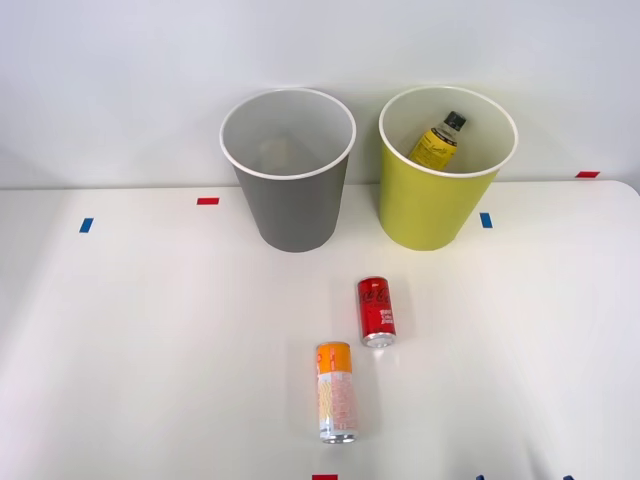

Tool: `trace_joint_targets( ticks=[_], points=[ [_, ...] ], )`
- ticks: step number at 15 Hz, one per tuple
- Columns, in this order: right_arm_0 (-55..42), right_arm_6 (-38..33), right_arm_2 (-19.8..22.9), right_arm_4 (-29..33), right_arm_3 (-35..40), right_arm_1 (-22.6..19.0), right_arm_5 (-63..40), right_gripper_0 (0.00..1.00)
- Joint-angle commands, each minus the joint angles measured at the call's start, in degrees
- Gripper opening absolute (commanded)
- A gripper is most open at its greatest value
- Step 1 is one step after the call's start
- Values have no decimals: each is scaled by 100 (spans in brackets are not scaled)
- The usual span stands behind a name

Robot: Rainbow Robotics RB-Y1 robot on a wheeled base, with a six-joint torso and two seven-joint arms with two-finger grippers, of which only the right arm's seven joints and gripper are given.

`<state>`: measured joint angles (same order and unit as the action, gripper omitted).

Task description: Put cans in the gray bin, plastic bottles in the light green bin

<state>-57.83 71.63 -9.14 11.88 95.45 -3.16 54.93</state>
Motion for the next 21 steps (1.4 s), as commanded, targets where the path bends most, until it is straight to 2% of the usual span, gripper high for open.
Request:
trace_joint_targets(
  ticks=[1,21],
  points=[
    [0,0,0,-1,0,-1,0,100],
    [0,0,0,-1,0,-1,0,100]
  ],
)
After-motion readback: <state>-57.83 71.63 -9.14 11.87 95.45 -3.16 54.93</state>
